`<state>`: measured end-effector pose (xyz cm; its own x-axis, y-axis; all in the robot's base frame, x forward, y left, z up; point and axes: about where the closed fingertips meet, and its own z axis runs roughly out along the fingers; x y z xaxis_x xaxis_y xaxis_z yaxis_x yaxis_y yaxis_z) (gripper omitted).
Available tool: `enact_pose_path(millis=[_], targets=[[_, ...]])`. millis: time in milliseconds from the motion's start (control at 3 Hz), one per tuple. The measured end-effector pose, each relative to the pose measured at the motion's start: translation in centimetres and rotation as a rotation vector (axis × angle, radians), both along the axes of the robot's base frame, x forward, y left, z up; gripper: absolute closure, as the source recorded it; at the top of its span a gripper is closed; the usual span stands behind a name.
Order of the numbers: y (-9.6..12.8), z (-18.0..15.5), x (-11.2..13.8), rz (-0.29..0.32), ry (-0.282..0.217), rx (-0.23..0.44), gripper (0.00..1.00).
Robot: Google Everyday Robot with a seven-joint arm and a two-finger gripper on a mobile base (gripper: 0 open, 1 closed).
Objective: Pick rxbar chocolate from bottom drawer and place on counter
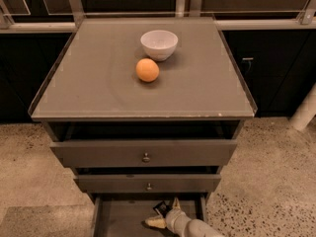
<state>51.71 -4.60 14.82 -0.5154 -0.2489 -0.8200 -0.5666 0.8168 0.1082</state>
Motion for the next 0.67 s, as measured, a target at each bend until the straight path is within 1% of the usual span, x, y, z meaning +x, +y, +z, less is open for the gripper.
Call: enact_pose_path(millis=[333, 667], targets=[[0.48, -0.88, -0.57, 0.032, 0.014, -0.030, 0.00], [0.53, -1.56, -1.19, 0.074, 0.032, -0.075, 0.00]])
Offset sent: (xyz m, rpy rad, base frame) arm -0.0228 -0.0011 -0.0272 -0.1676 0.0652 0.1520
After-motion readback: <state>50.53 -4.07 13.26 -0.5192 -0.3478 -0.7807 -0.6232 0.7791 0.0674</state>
